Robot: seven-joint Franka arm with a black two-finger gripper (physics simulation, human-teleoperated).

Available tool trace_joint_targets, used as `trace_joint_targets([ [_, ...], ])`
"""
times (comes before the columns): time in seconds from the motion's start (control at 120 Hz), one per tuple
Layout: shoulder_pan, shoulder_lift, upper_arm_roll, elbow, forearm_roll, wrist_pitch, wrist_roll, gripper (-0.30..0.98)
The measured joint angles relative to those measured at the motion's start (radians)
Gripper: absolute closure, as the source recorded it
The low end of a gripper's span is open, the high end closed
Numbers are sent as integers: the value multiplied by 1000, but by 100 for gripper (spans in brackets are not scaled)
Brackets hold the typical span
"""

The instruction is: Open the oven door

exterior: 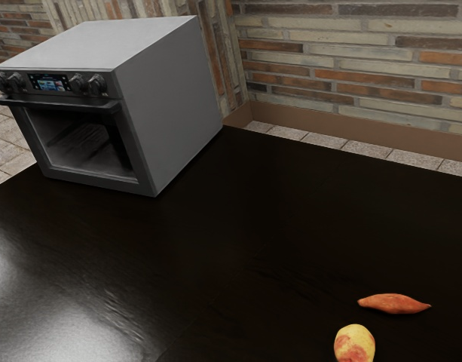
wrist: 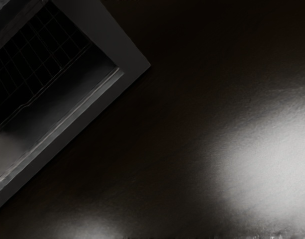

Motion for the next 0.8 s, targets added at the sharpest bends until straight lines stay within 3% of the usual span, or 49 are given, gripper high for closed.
trace_joint_targets([
  [0.15,-3,13,76,-1,-88,47,177,0],
  [0.45,3,179,128,8,-149,249,465,0],
  [0.6,49,390,132,176,-373,271,633,0],
  [0.8,110,511,115,275,-601,245,838,0],
])
